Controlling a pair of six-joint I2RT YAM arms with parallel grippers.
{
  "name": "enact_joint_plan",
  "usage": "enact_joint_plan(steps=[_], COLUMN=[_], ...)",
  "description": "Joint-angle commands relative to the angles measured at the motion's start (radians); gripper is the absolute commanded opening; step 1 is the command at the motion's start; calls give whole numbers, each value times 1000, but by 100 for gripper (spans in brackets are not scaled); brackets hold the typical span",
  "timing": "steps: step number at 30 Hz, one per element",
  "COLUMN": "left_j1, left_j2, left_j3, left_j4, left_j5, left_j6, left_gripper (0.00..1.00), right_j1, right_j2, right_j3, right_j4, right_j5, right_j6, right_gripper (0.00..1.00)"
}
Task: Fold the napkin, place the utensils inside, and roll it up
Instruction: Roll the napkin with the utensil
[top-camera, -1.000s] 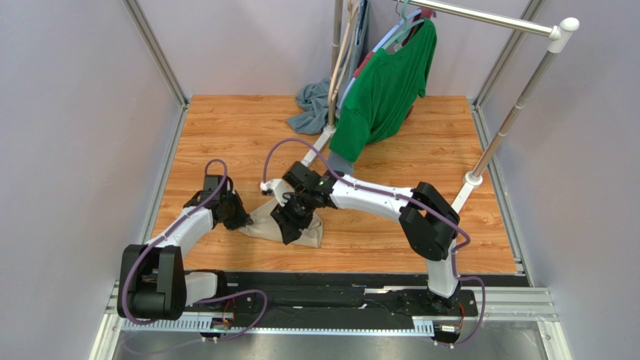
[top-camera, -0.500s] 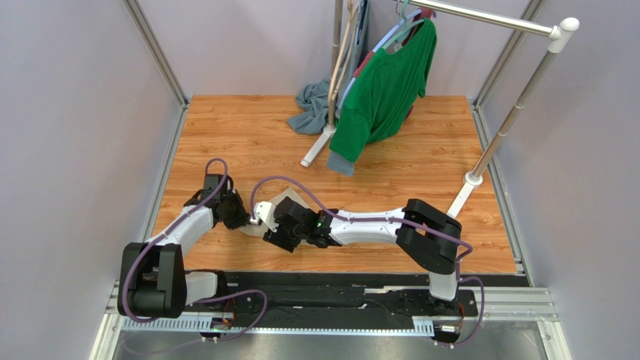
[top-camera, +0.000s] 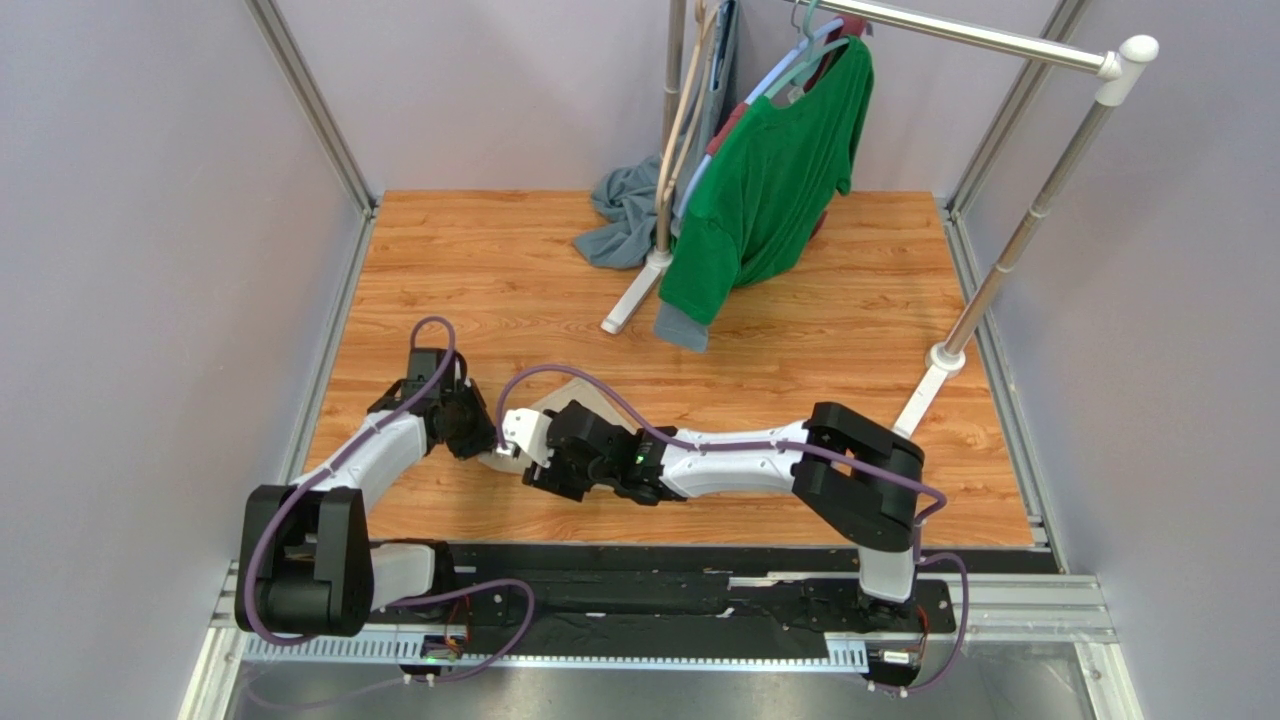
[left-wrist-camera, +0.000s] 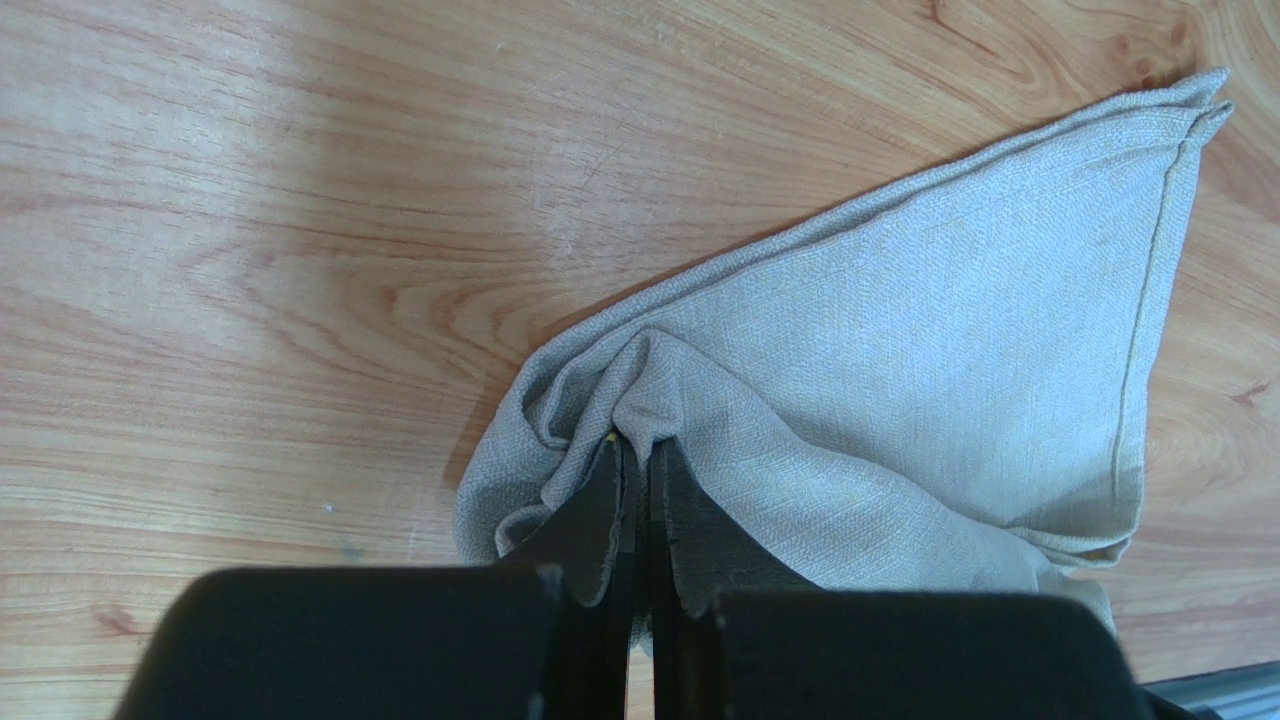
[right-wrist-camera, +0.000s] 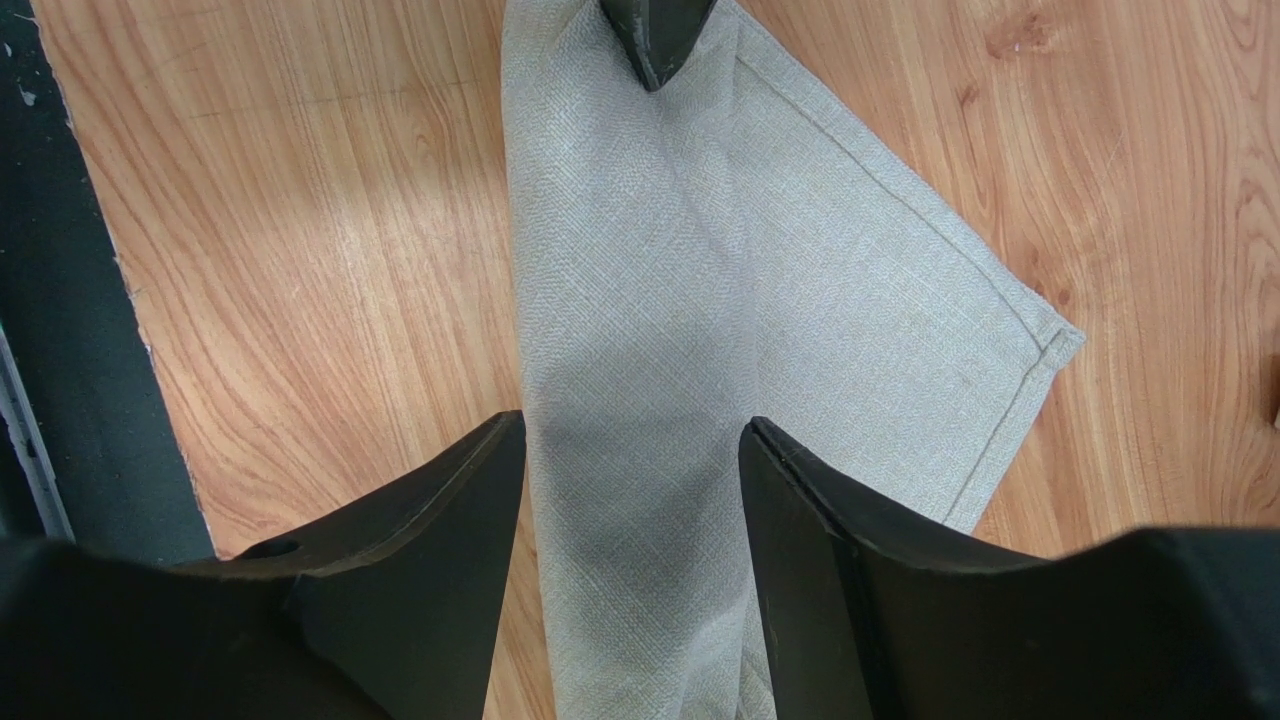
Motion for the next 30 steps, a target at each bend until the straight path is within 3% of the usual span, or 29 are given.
enact_joint_plan(steps=[1,15,18,22,23,26,30], left_j1=[-3,-3,-3,-3,-3,-3,-3], left_j2=[11,5,-15,-53,-74,-145,-252], left_j3=[11,9,-3,-2,4,34,25], left_j4=[-3,4,31,36,22,-25,-39], left_j5=[-7,-1,24,41,38,-2,-77], left_j6=[27,31,31,20,16,7,-12], left_gripper=[0,0,1,19,34,54,59], right_j1=[4,-42,-74,-107,-114,-137,-180], right_j2=[30,130,162,171,171,174,180], right_j3=[29,86,118,117,114,117,132], right_j4=[21,-100,-163,-215,-226,-277,-319], right_j5=[-10,-67,-90,-168,-179,-249,-383], right_j6=[-22,38,73,101,107,141,203], right_gripper=[59,57,50,28,25,19,14])
